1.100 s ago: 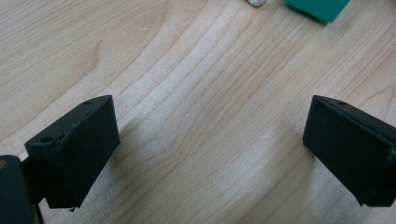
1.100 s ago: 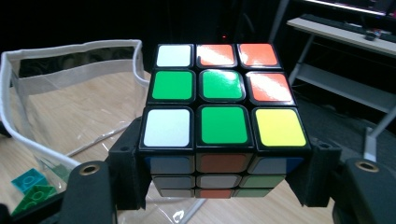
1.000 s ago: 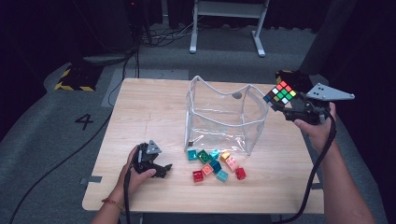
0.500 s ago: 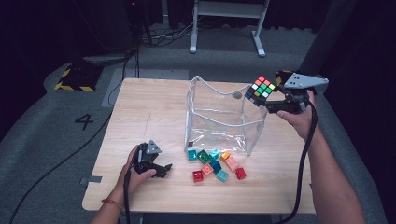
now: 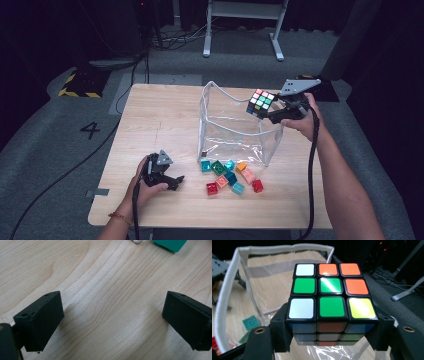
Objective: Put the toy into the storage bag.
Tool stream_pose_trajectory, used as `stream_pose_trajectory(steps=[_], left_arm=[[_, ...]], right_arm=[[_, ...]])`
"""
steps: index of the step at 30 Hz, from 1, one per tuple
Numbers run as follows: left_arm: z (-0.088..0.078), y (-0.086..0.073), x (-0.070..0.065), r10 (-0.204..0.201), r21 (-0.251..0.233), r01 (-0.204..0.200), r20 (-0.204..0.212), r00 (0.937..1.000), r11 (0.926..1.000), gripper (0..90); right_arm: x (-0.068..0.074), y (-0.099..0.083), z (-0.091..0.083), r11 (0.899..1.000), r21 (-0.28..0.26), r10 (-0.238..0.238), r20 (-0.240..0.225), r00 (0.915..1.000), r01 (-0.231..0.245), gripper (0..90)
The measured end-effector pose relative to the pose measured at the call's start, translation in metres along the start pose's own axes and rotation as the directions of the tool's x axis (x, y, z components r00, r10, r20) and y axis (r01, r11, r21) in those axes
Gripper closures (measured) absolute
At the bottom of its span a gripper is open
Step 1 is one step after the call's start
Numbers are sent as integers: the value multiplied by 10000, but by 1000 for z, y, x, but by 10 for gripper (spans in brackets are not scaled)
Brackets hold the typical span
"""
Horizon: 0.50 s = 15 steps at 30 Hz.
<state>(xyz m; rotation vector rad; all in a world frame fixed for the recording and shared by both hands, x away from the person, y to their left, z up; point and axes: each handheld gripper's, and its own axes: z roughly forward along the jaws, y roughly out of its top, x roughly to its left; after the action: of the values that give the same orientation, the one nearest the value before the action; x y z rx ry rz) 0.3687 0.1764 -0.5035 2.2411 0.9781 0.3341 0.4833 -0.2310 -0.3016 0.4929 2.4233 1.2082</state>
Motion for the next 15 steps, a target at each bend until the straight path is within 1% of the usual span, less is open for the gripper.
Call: stream_pose_trajectory(steps=[3, 4, 7, 8, 11, 13, 14, 15], left_arm=[[0, 0, 0, 4, 2, -4, 0, 10000, 10000, 37], [0, 0, 0, 2, 0, -2, 0, 10000, 10000, 37], [0, 0, 0, 1, 0, -1, 1, 10000, 10000, 37], [0, 0, 0, 4, 0, -4, 0, 10000, 10000, 37], [0, 0, 0, 16, 9, -16, -6, 10000, 10000, 37], [0, 0, 0, 0, 1, 0, 3, 10000, 10000, 37], [0, 0, 0, 15, 10, -15, -7, 10000, 10000, 37], [0, 0, 0, 0, -2, 0, -1, 10000, 10000, 37]], right_arm=[[-1, 1, 9, 9988, 479, -24, -254, 9997, 36, 339], [-2, 1, 12, 9975, 689, -132, -330, 9994, 154, 339], [-6, 2, 19, 9918, 1251, -195, -566, 9982, 265, 339], [-8, 3, 21, 9893, 1418, -245, -639, 9977, 334, 339], [-15, 4, 25, 9820, 1863, -156, -859, 9962, 314, 339], [-17, 5, 28, 9760, 2143, -184, -964, 9952, 388, 339], [-18, 5, 30, 9710, 2320, -346, -1001, 9944, 571, 339], [-18, 6, 32, 9649, 2547, -369, -1093, 9933, 638, 339]])
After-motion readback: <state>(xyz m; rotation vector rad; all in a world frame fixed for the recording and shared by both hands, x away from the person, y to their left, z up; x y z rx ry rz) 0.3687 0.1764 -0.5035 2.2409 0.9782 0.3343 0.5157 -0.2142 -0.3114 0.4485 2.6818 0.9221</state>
